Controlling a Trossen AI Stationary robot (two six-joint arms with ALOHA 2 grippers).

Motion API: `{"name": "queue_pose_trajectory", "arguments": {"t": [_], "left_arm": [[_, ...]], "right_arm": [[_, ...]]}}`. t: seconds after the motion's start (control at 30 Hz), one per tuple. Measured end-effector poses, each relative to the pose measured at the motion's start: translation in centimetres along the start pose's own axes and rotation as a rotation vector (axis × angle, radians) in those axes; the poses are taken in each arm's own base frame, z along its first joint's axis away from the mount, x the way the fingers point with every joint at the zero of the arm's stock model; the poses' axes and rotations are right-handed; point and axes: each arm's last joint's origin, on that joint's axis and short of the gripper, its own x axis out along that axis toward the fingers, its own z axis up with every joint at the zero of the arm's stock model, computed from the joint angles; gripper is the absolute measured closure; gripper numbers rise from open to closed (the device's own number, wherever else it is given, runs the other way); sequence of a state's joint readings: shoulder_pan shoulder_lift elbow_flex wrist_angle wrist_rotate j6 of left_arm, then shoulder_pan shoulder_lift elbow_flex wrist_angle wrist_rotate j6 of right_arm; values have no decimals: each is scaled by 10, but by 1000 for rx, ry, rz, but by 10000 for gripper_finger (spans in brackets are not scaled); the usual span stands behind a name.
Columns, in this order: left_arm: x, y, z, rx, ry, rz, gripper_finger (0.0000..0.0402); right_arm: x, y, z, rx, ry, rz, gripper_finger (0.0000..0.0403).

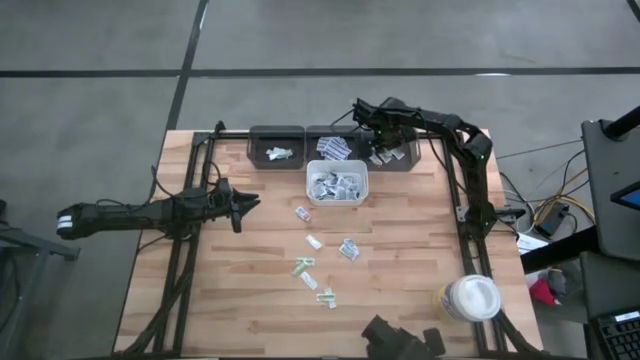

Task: Pick & Place First Aid Supplies
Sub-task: Put the orange ointment pack into the right black bin

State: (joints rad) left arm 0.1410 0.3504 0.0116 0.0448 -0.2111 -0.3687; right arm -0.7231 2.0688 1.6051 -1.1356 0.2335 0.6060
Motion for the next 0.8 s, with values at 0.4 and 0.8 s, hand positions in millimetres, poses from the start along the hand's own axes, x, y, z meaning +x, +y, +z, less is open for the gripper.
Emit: {"name": "queue_pose_trajectory", "arguments": {"t": [0.4, 0.8], "left_arm": [[0, 0, 0, 0, 0, 1, 307], [0, 0, 0, -1, 0, 0, 307]], "right_arm": [[-118, 2, -35, 17, -163, 371, 273], [-214, 34, -142, -439, -503, 643, 277]]}}
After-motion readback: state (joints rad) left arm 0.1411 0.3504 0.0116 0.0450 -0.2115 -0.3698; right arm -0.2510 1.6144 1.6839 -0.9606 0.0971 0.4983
